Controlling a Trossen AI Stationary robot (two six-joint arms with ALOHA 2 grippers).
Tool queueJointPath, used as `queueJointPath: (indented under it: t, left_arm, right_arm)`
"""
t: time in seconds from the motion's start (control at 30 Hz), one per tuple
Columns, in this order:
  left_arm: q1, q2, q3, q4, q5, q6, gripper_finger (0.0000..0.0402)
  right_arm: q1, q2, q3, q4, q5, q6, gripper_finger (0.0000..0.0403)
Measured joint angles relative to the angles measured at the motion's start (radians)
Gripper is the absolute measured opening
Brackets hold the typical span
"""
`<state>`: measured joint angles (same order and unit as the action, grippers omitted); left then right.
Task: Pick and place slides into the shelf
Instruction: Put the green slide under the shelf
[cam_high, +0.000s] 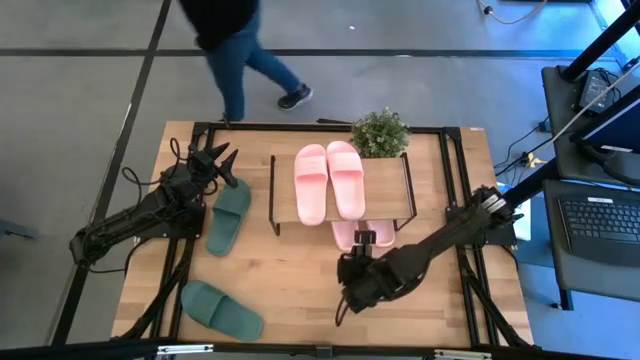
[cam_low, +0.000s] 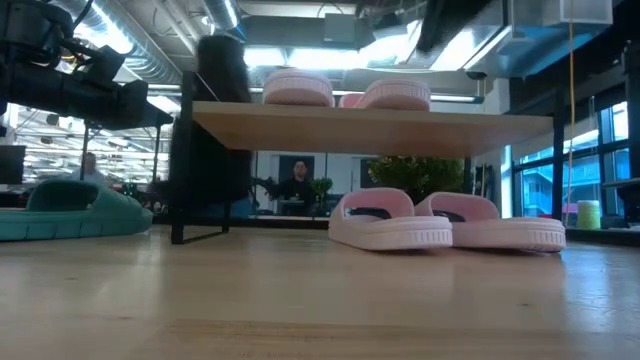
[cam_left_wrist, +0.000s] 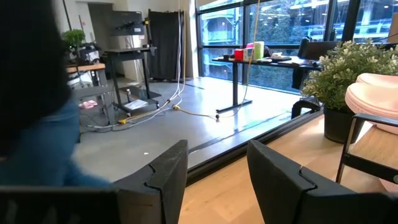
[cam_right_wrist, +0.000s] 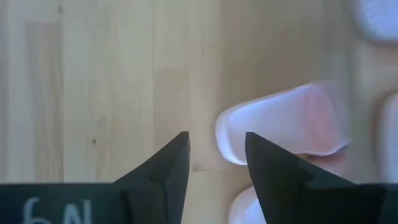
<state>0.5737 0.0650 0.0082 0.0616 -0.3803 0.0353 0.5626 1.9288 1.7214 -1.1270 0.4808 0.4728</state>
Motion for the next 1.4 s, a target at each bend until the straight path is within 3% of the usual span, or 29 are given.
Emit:
queueJointPath:
  t: [0.23,0.4,0.53,0.67,0.8,0.9,1.13,1.4]
  left_arm:
    - [0.000,0.000,0.000,0.000,0.000,-0.001,0.0159]
    - [0.000,0.000,0.000,0.000,0.000,-0.001,0.0159]
    - [0.000,0.000,0.000,0.000,0.000,-0.001,0.0159]
    - [0.000,0.000,0.000,0.000,0.000,-0.004,0.0159]
    - [0.000,0.000,0.000,0.000,0.000,-0.004,0.0159]
    - [0.000,0.000,0.000,0.000,0.000,-0.006,0.0159]
    - [0.000,0.000,0.000,0.000,0.000,-0.006,0.0159]
    - [0.000,0.000,0.000,0.000,0.000,-0.006,0.0159]
  right_arm:
    - [-0.052,-0.164,-0.004,0.027,0.000,-0.130,0.0157]
    - [-0.095,-0.341,-0.090,0.115,-0.004,-0.238,0.0157]
    - [-0.148,-0.527,-0.241,0.257,-0.013,-0.316,0.0157]
    - [-0.245,-0.705,-0.453,0.528,-0.129,-0.455,0.0157]
    - [-0.355,-0.830,-0.659,0.789,-0.173,-0.630,0.0157]
    - [-0.430,-0.900,-0.772,0.883,-0.179,-0.735,0.0157]
    - [-0.574,-1.106,-0.944,0.900,-0.343,-0.641,0.0157]
    - [-0.617,-1.300,-1.059,0.952,-0.344,-0.610,0.0157]
